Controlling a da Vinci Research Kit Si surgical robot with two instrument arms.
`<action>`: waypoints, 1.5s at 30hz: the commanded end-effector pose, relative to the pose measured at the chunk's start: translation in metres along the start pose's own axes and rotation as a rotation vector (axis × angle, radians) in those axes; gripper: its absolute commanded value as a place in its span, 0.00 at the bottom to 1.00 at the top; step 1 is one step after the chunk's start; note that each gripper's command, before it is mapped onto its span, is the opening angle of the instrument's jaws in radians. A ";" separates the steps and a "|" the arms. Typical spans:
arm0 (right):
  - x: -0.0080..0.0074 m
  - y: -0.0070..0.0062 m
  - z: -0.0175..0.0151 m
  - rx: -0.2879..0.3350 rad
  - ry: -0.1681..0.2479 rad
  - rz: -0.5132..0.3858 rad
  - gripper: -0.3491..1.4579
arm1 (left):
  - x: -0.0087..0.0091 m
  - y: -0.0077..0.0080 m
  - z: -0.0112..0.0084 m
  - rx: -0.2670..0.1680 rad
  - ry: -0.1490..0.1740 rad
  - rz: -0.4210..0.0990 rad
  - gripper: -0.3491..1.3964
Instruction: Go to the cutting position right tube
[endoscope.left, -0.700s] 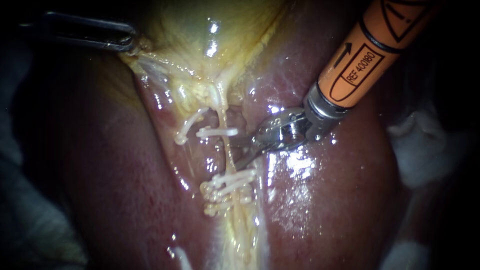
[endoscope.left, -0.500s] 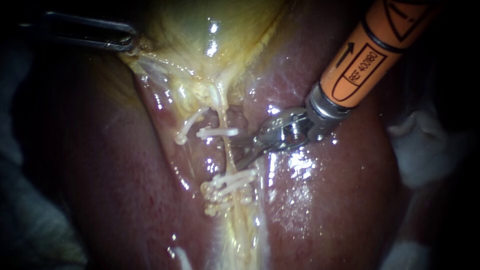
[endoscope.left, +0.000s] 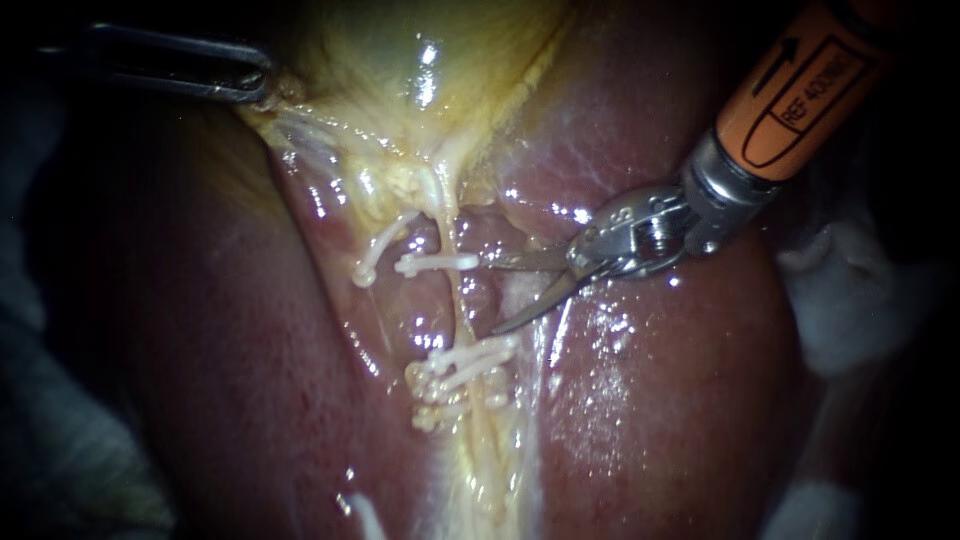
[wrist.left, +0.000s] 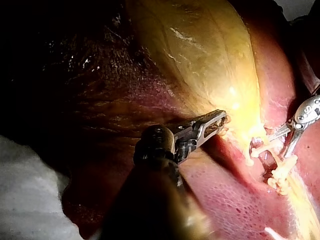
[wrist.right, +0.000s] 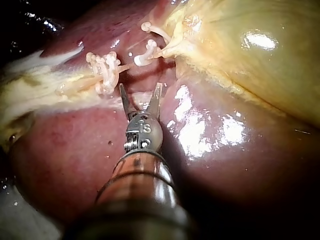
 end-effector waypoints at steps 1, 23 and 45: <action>0.0002 0.0000 -0.0001 0.015 0.019 0.033 0.94 | 0.0000 0.0000 0.0000 0.000 0.000 0.000 0.00; 0.0001 -0.0018 0.0022 0.274 0.063 0.254 0.95 | 0.0000 0.0000 -0.0001 0.000 0.000 0.000 0.00; 0.0037 -0.0019 0.0091 0.322 0.292 0.309 0.99 | 0.0000 0.0000 0.0000 0.000 0.000 0.000 0.00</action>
